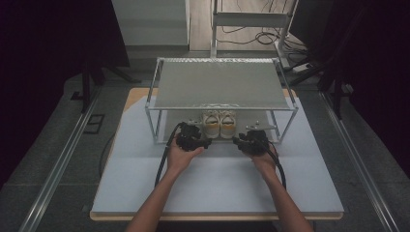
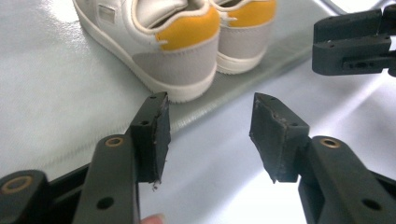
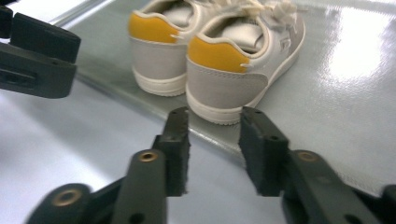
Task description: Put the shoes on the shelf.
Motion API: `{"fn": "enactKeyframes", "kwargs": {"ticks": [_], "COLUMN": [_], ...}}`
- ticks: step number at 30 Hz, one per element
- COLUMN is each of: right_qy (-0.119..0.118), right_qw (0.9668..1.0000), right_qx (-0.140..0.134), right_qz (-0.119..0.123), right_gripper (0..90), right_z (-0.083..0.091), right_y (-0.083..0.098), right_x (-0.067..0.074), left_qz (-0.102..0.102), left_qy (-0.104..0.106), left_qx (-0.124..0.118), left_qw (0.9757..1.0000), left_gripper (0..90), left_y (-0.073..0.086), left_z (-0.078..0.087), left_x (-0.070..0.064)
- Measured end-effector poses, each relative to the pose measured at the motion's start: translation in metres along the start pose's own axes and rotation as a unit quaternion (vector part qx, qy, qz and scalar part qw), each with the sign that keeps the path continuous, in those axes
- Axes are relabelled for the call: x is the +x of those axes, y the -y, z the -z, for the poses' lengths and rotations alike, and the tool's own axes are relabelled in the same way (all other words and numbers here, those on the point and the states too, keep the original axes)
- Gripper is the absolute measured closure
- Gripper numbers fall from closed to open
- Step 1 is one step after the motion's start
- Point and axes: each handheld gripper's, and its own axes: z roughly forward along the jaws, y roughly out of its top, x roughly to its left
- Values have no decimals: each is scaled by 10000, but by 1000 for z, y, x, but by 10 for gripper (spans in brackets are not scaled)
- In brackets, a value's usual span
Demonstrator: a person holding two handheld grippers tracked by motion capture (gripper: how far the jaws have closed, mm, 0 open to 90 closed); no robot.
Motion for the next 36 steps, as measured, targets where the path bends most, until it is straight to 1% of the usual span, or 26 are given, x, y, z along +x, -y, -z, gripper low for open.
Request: {"fn": "enactKeyframes", "kwargs": {"ticks": [2, 4, 5, 7, 9, 12, 15, 18, 21, 22, 23, 25, 26, 27, 28, 29, 33, 34, 36], "right_qy": [-44, -106, -171, -244, -310, -384, -392, -394, -355, -323, -291, -240, -232, -207, -167, -177, -182, -182, -187], "right_qw": [10000, 9999, 9997, 9995, 9993, 9990, 9990, 9990, 9991, 9992, 9993, 9995, 9996, 9996, 9997, 9996, 9997, 9997, 9996], "right_qx": [3, 4, 6, -14, -27, -32, -41, -26, -34, -46, -72, -122, -106, -109, -151, -183, -177, -177, -177], "right_qz": [52, 135, 159, 189, 194, 227, 192, 211, 234, 213, 203, 148, 149, 169, 137, 81, 54, 54, 112], "right_gripper": [542, 518, 506, 487, 475, 458, 447, 442, 436, 433, 432, 435, 431, 432, 433, 433, 431, 431, 429], "right_z": [6, 13, 17, 25, 31, 43, 53, 62, 72, 76, 79, 85, 86, 88, 91, 92, 91, 91, 90], "right_y": [3, 7, 10, 16, 20, 29, 39, 50, 62, 66, 70, 78, 80, 82, 84, 85, 88, 88, 89], "right_x": [3, 6, 7, 8, 8, 8, 6, 6, 4, 3, 2, -1, -3, -4, -7, -9, -12, -12, -10], "left_qz": [-25, -145, -164, -229, -196, -172, -171, -112, -230, -238, -197, -172, -164, -142, -127, -118, -41, -41, -15], "left_qy": [62, 77, 74, 53, 15, -22, -64, -50, -148, -165, -173, -178, -215, -216, -213, -216, -303, -303, -332], "left_qx": [-104, -156, -193, -187, -239, -246, -197, -142, -8, -7, -50, 11, -9, -85, -112, -118, -130, -130, -121], "left_qw": [9999, 9997, 9997, 9995, 9995, 9995, 9996, 9998, 9996, 9996, 9996, 9997, 9996, 9996, 9996, 9996, 9994, 9994, 9994], "left_gripper": [435, 415, 407, 392, 385, 370, 361, 347, 339, 338, 336, 334, 325, 325, 324, 323, 317, 316, 312], "left_y": [10, 19, 25, 35, 45, 58, 71, 83, 97, 100, 104, 106, 106, 106, 107, 107, 110, 110, 112], "left_z": [12, 20, 25, 33, 40, 48, 54, 57, 59, 61, 63, 66, 69, 73, 77, 78, 82, 82, 82], "left_x": [-2, -3, -3, -2, -1, 1, 3, 4, 3, 3, 4, 7, 8, 10, 11, 12, 19, 19, 21]}}
